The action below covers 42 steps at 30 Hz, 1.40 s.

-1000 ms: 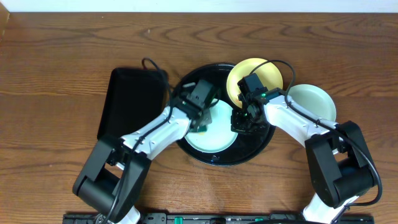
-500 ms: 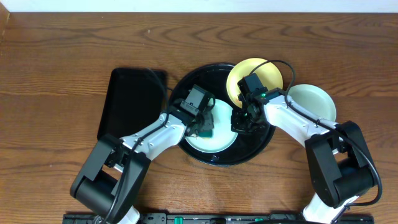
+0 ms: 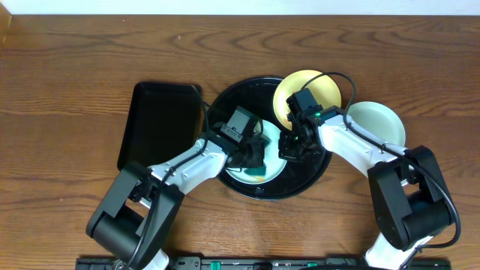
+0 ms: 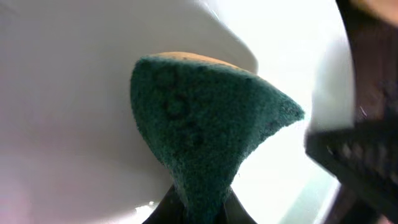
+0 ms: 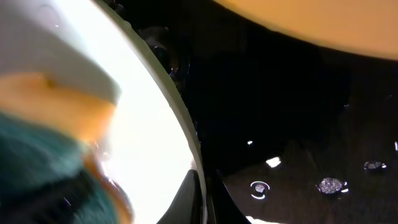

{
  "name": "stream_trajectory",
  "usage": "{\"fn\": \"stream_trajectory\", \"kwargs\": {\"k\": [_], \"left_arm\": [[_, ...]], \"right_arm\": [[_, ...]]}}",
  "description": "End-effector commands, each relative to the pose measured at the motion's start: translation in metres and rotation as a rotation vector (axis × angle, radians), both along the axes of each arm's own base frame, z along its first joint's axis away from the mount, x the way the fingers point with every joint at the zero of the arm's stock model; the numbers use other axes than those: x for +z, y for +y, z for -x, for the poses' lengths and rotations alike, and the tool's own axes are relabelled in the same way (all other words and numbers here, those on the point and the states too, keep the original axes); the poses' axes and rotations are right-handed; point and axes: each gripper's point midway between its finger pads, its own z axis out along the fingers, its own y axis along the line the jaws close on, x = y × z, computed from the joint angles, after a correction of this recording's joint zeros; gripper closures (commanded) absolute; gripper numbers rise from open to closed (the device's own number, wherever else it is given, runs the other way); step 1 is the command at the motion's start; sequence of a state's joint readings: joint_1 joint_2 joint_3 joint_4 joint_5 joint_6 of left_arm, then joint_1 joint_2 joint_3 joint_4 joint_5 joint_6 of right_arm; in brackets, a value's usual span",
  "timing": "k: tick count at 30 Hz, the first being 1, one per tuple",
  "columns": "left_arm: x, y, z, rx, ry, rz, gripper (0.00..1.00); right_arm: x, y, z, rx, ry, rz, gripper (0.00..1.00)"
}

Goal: Clean dirty plates on tray and stack at the side
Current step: 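Scrub the lower plate with the sponge while right gripper holds rim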

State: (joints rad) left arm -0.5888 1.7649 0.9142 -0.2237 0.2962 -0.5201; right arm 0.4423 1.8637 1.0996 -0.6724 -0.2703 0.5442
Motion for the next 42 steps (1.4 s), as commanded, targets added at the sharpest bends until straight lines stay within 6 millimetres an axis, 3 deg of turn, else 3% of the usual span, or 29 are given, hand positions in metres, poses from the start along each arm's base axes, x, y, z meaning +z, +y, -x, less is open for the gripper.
{"fn": "stream_trajectory", "kwargs": {"k": [1, 7, 16, 18, 22, 27, 29, 32, 36, 42], "left_arm": [[-0.008, 0.059, -0.037, 0.201, -0.175, -0.297, 0.93], [0.005, 0.095, -0.060, 0.278, -0.329, -0.491, 0.93], [0.009, 0.097, -0.066, 0.243, -0.371, -0.526, 0.93], [0.002, 0.086, -0.058, 0.185, -0.321, -0.474, 0.93], [-0.006, 0.038, -0.029, -0.053, -0.194, -0.246, 0.93], [0.025, -0.020, 0.018, -0.385, -0.117, 0.096, 0.93], [0.033, -0.026, 0.030, -0.451, -0.102, 0.155, 0.93], [0.032, -0.019, 0.033, -0.454, -0.090, 0.128, 0.93], [0.025, -0.003, 0.019, -0.397, -0.117, 0.042, 0.93], [0.014, 0.054, -0.023, -0.033, -0.158, -0.218, 0.93]], "right_arm": [[-0.011, -0.008, 0.001, 0.003, 0.012, 0.044, 0.97], [-0.011, -0.008, 0.001, 0.003, 0.012, 0.044, 0.97], [-0.011, -0.008, 0.001, 0.003, 0.012, 0.044, 0.97], [-0.011, -0.008, 0.001, 0.003, 0.012, 0.044, 0.97], [-0.011, -0.008, 0.001, 0.004, 0.012, 0.044, 0.97], [-0.011, -0.008, 0.002, 0.004, 0.014, 0.045, 0.97], [-0.011, -0.008, 0.001, 0.007, 0.013, 0.045, 0.96], [-0.011, -0.008, 0.001, 0.007, 0.013, 0.045, 0.96], [-0.011, -0.008, 0.001, 0.007, 0.012, 0.044, 0.96], [-0.011, -0.008, 0.001, 0.007, 0.013, 0.045, 0.96]]}}
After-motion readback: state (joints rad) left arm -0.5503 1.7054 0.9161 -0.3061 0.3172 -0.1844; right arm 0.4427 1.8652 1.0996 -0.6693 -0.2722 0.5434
